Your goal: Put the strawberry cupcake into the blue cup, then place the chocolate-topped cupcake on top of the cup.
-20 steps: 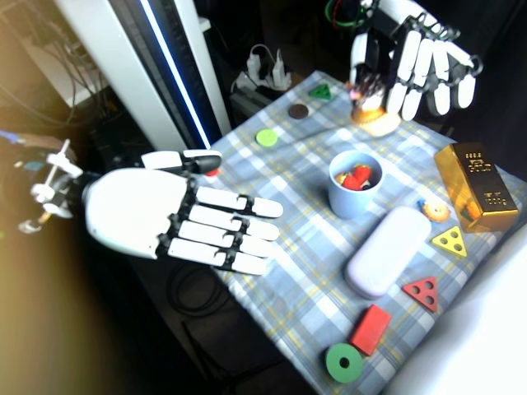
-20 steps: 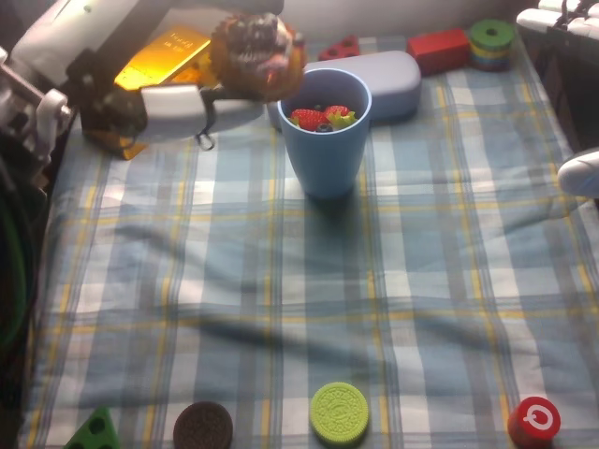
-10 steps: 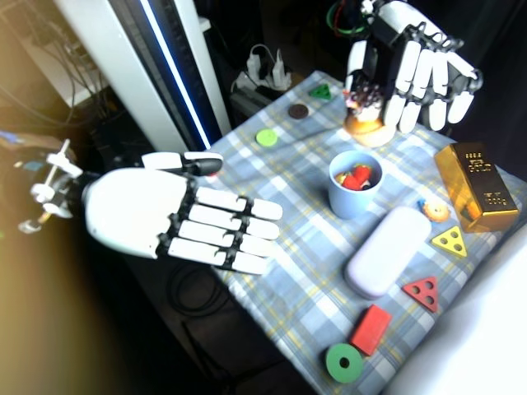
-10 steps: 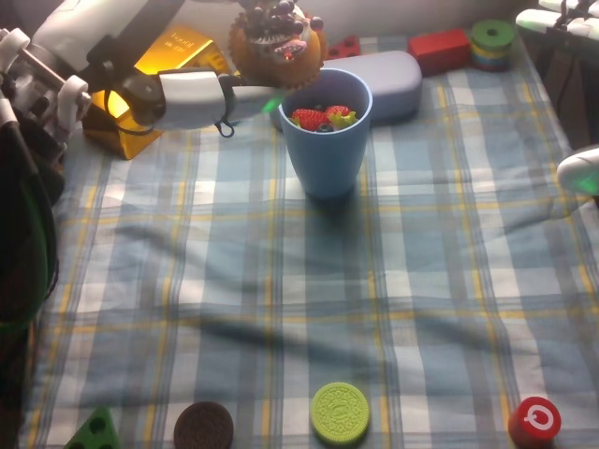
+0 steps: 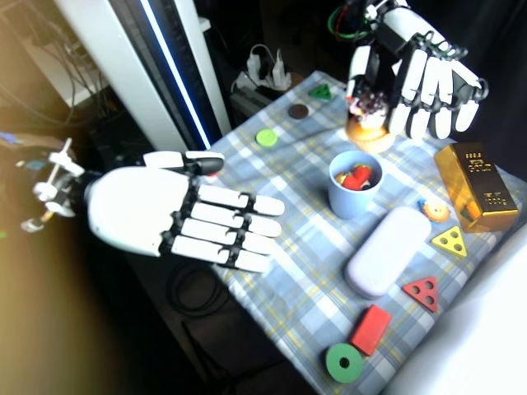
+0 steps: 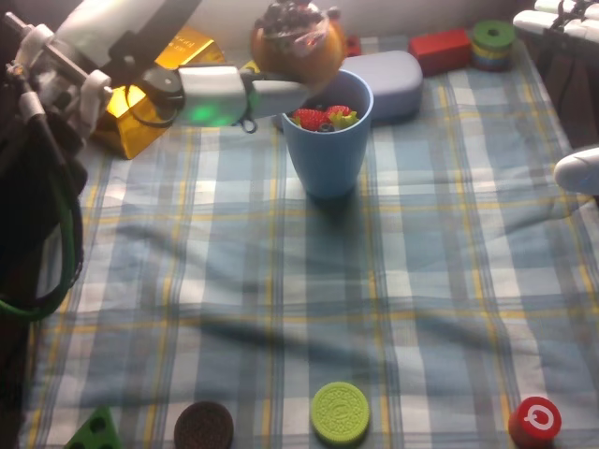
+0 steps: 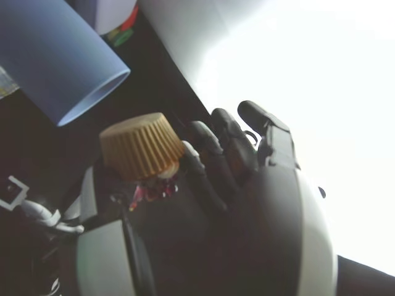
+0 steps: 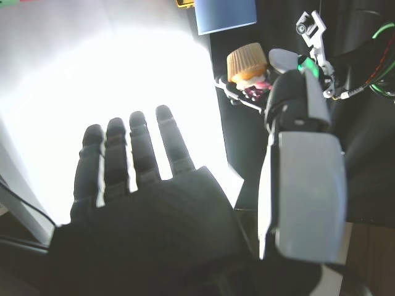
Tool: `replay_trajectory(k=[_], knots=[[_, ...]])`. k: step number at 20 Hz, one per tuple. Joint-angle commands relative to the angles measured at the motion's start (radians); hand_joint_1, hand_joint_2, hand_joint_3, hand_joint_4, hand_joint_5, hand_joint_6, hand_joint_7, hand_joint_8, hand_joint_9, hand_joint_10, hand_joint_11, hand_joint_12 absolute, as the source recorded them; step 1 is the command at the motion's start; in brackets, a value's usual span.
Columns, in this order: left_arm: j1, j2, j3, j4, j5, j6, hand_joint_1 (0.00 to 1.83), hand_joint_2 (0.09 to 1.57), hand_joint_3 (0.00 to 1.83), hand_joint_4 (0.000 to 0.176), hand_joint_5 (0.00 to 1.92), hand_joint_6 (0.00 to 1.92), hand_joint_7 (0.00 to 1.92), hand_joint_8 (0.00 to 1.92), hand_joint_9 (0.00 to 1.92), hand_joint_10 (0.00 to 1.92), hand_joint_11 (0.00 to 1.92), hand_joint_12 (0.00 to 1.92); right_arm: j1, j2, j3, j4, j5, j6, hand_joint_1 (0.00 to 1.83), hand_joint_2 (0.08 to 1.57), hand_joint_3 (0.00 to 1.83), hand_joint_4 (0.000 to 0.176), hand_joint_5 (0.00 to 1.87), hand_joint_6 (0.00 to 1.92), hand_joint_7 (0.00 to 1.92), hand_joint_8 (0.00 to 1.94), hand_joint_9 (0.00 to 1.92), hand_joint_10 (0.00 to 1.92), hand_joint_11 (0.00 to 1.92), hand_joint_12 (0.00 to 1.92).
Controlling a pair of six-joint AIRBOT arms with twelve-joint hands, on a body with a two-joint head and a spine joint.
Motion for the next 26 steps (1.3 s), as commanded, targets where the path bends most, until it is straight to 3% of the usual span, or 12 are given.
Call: replay_trajectory(k=[1,2,3,5,6,7,14,18,19,22,23,26], knots=[[-0.015,-0.006,0.007,0.011,-0.115,-0.004,0.97,0.97,0.01,0.062,0.89,0.0,0.7,0.01,0.44,0.0,0.0,0.8,0.005,0.001,0.002,0.028,0.116,0.005,0.0,0.95,0.0,0.025,0.0,0.0,0.02,0.0,0.03,0.01,0.08,0.05],[-0.016,-0.01,0.011,0.008,-0.114,-0.004,1.06,0.98,0.0,0.066,0.88,0.0,0.66,0.0,0.44,0.01,0.0,0.8,0.005,0.0,0.002,0.028,0.117,0.005,0.03,0.94,0.0,0.055,0.0,0.0,0.02,0.0,0.03,0.01,0.07,0.05],[-0.017,-0.015,0.013,0.008,-0.114,-0.004,1.05,0.97,0.0,0.043,0.88,0.0,0.66,0.0,0.44,0.0,0.0,0.77,0.005,-0.001,0.002,0.027,0.117,0.005,0.03,0.93,0.01,0.052,0.0,0.0,0.04,0.01,0.06,0.01,0.01,0.25],[-0.022,-0.023,0.017,0.008,-0.114,-0.004,0.99,0.97,0.0,0.045,0.87,0.0,0.59,0.0,0.42,0.0,0.0,0.82,0.005,-0.001,0.003,0.027,0.117,0.005,0.04,0.95,0.0,0.062,0.0,0.0,0.05,0.0,0.05,0.0,0.0,0.3],[-0.022,-0.025,0.018,0.008,-0.113,-0.004,0.96,0.97,0.0,0.032,0.87,0.0,0.61,0.0,0.43,0.0,0.0,0.87,0.005,-0.002,0.003,0.026,0.117,0.005,0.04,0.96,0.01,0.045,0.0,0.0,0.06,0.0,0.05,0.0,0.0,0.3],[-0.022,-0.026,0.018,0.009,-0.111,-0.004,0.95,0.98,0.0,0.009,0.86,0.0,0.64,0.01,0.45,0.01,0.0,0.91,0.005,-0.003,0.003,0.026,0.117,0.005,0.06,0.95,0.0,0.055,0.0,0.0,0.04,0.0,0.01,0.0,0.0,0.16],[-0.021,-0.026,0.018,0.008,-0.108,-0.004,0.9,0.87,0.0,0.053,0.81,0.0,0.58,0.01,0.42,0.01,0.0,0.91,0.005,-0.004,0.004,0.026,0.118,0.008,0.01,0.98,0.01,0.035,0.0,0.0,0.0,0.0,0.0,0.0,0.0,0.0],[-0.019,-0.026,0.018,0.009,-0.106,-0.004,0.88,0.86,0.0,0.048,0.78,0.0,0.55,0.0,0.41,0.0,0.0,0.89,0.005,-0.004,0.004,0.026,0.118,0.008,0.04,0.99,0.0,0.044,0.0,0.0,0.0,0.0,0.0,0.0,0.0,0.0],[-0.019,-0.026,0.018,0.009,-0.106,-0.004,0.86,0.85,0.0,0.069,0.78,0.0,0.56,0.0,0.41,0.01,0.0,0.9,0.005,-0.004,0.004,0.026,0.118,0.008,0.04,0.99,0.0,0.042,0.0,0.0,0.0,0.0,0.0,0.0,0.0,0.0],[-0.018,-0.026,0.018,0.009,-0.106,-0.004,0.85,0.85,0.0,0.065,0.77,0.0,0.56,0.0,0.41,0.0,0.0,0.84,0.005,-0.006,0.005,0.026,0.118,0.008,0.0,0.98,0.0,0.046,0.0,0.0,0.01,0.0,0.0,0.0,0.01,0.01],[-0.018,-0.026,0.018,0.008,-0.106,-0.004,0.87,0.86,0.0,0.043,0.77,0.0,0.58,0.01,0.43,0.01,0.0,0.87,0.005,-0.006,0.005,0.026,0.118,0.008,0.02,0.99,0.0,0.03,0.0,0.0,0.02,0.0,0.0,0.0,0.0,0.0],[-0.018,-0.024,0.017,0.008,-0.106,-0.004,0.83,0.86,0.0,0.052,0.77,0.0,0.57,0.01,0.42,0.01,0.0,0.87,0.004,-0.006,0.005,0.026,0.118,0.008,0.0,0.96,0.0,0.053,0.0,0.0,0.01,0.0,0.0,0.0,0.02,0.01]])
